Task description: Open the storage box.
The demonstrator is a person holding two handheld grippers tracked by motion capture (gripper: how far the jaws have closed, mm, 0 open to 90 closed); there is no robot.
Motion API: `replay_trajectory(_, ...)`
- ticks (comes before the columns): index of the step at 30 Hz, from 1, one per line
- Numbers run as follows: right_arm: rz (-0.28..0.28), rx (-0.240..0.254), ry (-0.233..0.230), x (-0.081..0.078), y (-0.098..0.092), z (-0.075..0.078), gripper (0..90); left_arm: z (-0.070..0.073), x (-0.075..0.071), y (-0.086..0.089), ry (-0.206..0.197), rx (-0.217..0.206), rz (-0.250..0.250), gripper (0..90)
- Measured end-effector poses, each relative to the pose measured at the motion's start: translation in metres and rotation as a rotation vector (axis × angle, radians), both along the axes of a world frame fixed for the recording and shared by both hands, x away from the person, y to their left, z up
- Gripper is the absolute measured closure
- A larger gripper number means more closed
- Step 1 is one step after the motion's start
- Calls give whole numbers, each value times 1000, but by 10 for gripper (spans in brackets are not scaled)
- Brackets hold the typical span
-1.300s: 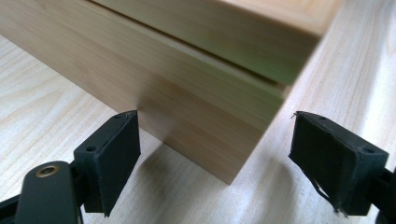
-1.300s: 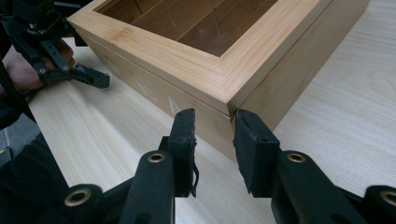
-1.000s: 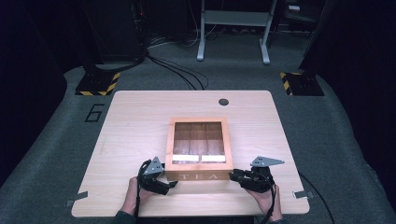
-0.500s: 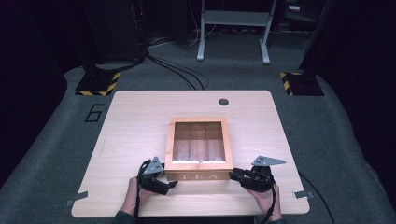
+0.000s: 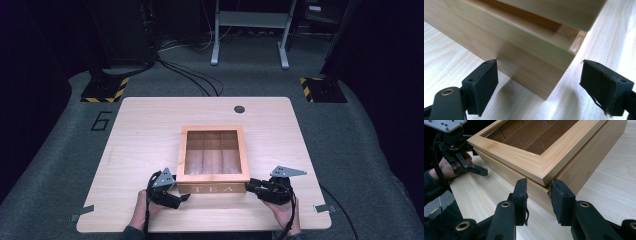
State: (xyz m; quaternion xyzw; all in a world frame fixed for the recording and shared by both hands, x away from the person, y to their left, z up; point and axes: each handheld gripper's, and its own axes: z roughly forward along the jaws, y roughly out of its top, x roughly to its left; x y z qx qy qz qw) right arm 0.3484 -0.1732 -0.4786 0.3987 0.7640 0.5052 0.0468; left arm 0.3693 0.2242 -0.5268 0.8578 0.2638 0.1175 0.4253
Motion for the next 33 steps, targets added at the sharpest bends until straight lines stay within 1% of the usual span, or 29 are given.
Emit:
replay_trajectory(1,3,9,-1,0,0,0,657,0,0,1,0,-1,-2,146)
replay_trajectory(10,-4,15,-7,2,1,0,635,0,0,1,9,-11,-4,144)
replay_trajectory(12,-3,15,-13,2,1,0,634,0,1,1,7,-10,-4,143)
replay_trajectory(15,-5,31,-19,3,0,1,631,0,1,1,5,-6,-5,142)
replay_trajectory(18,-8,30,-25,3,1,1,631,0,1,1,5,-6,-5,142)
replay_trajectory(25,-10,43,-21,3,0,2,630,0,1,1,5,-8,-4,142)
replay_trajectory(26,-8,46,-27,3,0,2,634,0,1,1,6,-9,-5,142)
replay_trajectory(27,6,68,-27,4,0,2,637,0,1,1,5,-8,-5,142)
replay_trajectory(28,26,78,-29,4,3,2,637,0,0,1,9,-12,-4,142)
replay_trajectory(29,27,55,-36,4,8,3,635,0,0,1,7,-11,-4,142)
replay_trajectory(30,27,55,-36,4,8,3,635,0,0,1,7,-11,-4,142)
replay_trajectory(31,29,45,-46,6,13,4,634,0,0,1,8,-13,-3,143)
replay_trajectory(33,29,38,-51,8,16,4,633,0,0,1,9,-15,-3,143)
